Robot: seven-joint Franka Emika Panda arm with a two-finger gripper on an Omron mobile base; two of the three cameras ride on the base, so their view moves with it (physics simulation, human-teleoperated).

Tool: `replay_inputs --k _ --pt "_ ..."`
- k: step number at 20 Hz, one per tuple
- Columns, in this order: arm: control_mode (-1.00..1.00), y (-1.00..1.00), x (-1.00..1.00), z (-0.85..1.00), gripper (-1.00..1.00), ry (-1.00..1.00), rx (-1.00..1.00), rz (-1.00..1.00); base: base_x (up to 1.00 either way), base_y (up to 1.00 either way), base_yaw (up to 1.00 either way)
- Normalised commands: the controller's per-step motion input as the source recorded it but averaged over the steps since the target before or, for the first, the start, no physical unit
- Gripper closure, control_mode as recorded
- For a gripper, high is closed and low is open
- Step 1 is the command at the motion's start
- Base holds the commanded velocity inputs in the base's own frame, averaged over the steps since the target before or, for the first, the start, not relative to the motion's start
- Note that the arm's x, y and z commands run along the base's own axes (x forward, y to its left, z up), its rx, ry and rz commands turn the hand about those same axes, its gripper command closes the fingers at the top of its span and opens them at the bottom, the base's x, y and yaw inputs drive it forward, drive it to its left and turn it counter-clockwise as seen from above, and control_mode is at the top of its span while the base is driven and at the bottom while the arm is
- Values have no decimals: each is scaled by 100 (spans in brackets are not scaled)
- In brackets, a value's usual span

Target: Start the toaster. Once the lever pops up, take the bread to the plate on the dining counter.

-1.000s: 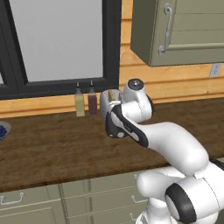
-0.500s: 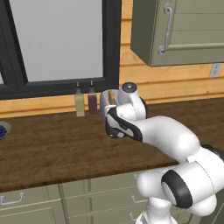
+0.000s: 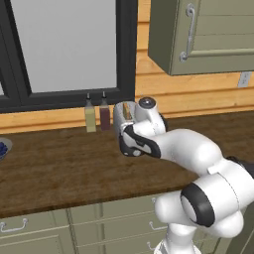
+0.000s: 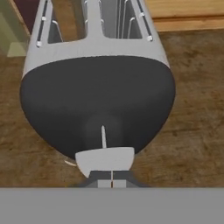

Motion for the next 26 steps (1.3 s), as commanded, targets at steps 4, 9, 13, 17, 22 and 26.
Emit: replay_inputs --k 4,9,13,17,22,26 --pt "-100 -13 2 -34 100 0 0 0 0 0 0" --pt "-100 -3 1 -37 100 0 -1 0 0 0 0" --pt "-100 0 0 -37 100 0 -4 0 0 0 0" --pt "-100 0 0 -47 100 0 -6 0 0 0 0" --pt "-100 -6 0 -21 100 0 -2 0 0 0 0" --pt "-100 -11 -4 27 100 0 8 0 0 0 0"
